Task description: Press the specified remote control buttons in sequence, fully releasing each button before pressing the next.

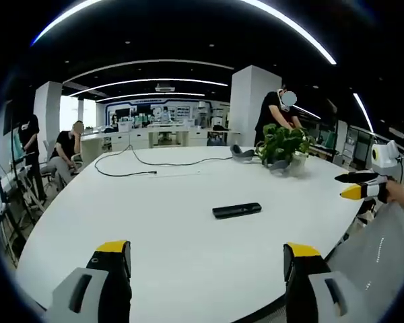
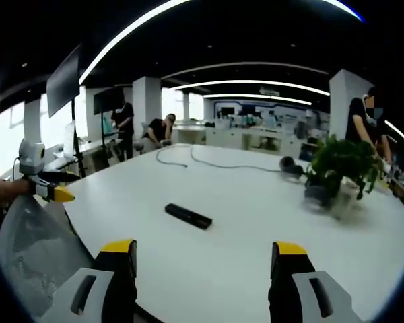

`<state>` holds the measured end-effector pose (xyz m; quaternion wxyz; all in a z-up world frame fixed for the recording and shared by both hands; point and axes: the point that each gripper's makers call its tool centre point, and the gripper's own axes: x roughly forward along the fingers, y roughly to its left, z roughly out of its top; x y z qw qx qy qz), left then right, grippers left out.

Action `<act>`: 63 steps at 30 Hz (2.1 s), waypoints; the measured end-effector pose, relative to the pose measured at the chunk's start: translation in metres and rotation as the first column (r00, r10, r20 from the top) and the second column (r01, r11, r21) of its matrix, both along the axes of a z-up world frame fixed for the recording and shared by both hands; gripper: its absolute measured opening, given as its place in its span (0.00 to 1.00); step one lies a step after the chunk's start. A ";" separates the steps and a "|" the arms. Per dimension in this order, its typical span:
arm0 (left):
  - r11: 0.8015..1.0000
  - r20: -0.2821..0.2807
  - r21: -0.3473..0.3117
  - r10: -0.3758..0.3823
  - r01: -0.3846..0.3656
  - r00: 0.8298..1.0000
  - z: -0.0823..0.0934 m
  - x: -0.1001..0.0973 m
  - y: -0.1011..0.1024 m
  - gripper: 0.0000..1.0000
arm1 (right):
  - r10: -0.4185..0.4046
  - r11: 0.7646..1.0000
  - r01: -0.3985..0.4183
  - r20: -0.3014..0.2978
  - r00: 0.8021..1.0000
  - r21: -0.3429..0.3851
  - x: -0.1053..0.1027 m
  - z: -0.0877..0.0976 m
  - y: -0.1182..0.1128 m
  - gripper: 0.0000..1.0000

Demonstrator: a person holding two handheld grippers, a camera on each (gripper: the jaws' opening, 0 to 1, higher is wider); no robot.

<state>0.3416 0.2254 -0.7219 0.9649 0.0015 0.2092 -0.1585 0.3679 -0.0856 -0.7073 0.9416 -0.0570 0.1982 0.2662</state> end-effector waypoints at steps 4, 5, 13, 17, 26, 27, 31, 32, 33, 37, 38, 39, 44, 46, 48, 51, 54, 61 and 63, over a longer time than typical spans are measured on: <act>1.000 0.000 0.001 0.001 -0.001 1.000 0.000 0.000 0.001 0.98 | 0.005 1.000 -0.005 0.001 1.000 -0.011 -0.001 0.000 0.001 0.80; 1.000 -0.001 -0.005 0.003 -0.003 1.000 0.000 0.000 0.001 0.98 | 0.006 1.000 -0.006 0.000 1.000 -0.012 -0.001 -0.001 0.001 0.80; 1.000 -0.006 0.000 0.004 -0.004 1.000 -0.001 0.000 0.002 0.98 | 0.007 1.000 -0.007 -0.004 1.000 -0.018 -0.001 -0.001 0.001 0.80; 1.000 -0.009 0.003 0.004 -0.004 1.000 -0.001 0.000 0.002 0.98 | 0.008 1.000 -0.008 -0.003 1.000 -0.023 0.000 -0.002 0.001 0.80; 1.000 -0.006 -0.002 0.004 -0.004 1.000 -0.001 0.001 0.002 0.98 | 0.010 0.999 -0.011 -0.009 1.000 -0.031 -0.001 -0.003 0.001 0.79; 1.000 -0.008 -0.002 0.005 -0.005 1.000 -0.001 0.001 0.002 0.98 | 0.011 0.999 -0.012 -0.008 1.000 -0.032 -0.001 -0.003 0.001 0.79; 1.000 -0.011 0.001 0.003 -0.003 1.000 -0.002 0.000 0.002 0.97 | 0.012 0.999 -0.013 -0.008 1.000 -0.033 0.000 -0.003 0.001 0.79; 1.000 -0.011 0.002 0.003 -0.003 1.000 -0.002 0.000 0.002 0.97 | 0.010 0.999 -0.011 -0.008 1.000 -0.031 0.000 -0.003 0.000 0.79; 1.000 -0.013 0.005 0.003 -0.003 1.000 -0.002 0.000 0.002 0.97 | 0.009 1.000 -0.010 -0.007 1.000 -0.028 0.000 -0.003 0.000 0.79; 1.000 -0.012 0.003 0.004 -0.004 1.000 -0.002 0.000 0.002 0.97 | 0.012 1.000 -0.012 -0.004 1.000 -0.029 -0.001 -0.003 0.001 0.79; 1.000 -0.013 0.002 0.003 -0.003 1.000 -0.002 0.000 0.002 0.97 | 0.014 0.999 -0.014 -0.004 1.000 -0.030 -0.001 -0.003 0.001 0.79; 1.000 -0.013 0.003 0.003 -0.003 1.000 -0.002 0.000 0.002 0.97 | 0.015 0.999 -0.015 -0.005 1.000 -0.033 -0.001 -0.003 0.001 0.79; 1.000 -0.014 0.009 0.008 -0.007 1.000 -0.003 -0.001 0.003 0.97 | 0.020 0.999 -0.020 -0.003 1.000 -0.033 -0.002 -0.003 0.002 0.79; 1.000 -0.017 0.008 0.010 -0.010 1.000 -0.003 -0.001 0.004 0.97 | 0.022 0.999 -0.022 -0.003 1.000 -0.031 -0.002 -0.003 0.003 0.79; 1.000 -0.021 0.012 0.013 -0.013 1.000 -0.004 -0.001 0.005 0.97 | 0.025 0.999 -0.025 -0.005 1.000 -0.033 -0.003 -0.003 0.003 0.79; 1.000 -0.021 0.015 0.017 -0.017 1.000 -0.004 -0.002 0.005 0.97 | 0.027 0.998 -0.028 -0.014 1.000 -0.059 -0.004 -0.006 0.002 0.78; 0.999 -0.036 0.038 0.028 -0.026 0.999 -0.007 -0.002 0.008 0.97 | 0.019 0.998 -0.019 -0.010 1.000 -0.058 -0.004 -0.005 0.000 0.78; 0.998 -0.067 0.057 0.016 -0.013 0.998 -0.013 -0.003 0.007 0.96 | 0.019 0.996 -0.021 -0.024 1.000 -0.085 -0.004 -0.009 0.000 0.78; 0.998 -0.069 0.056 0.014 -0.010 0.998 -0.013 -0.004 0.006 0.97 | 0.024 0.996 -0.027 -0.041 0.999 -0.082 -0.005 -0.012 0.000 0.78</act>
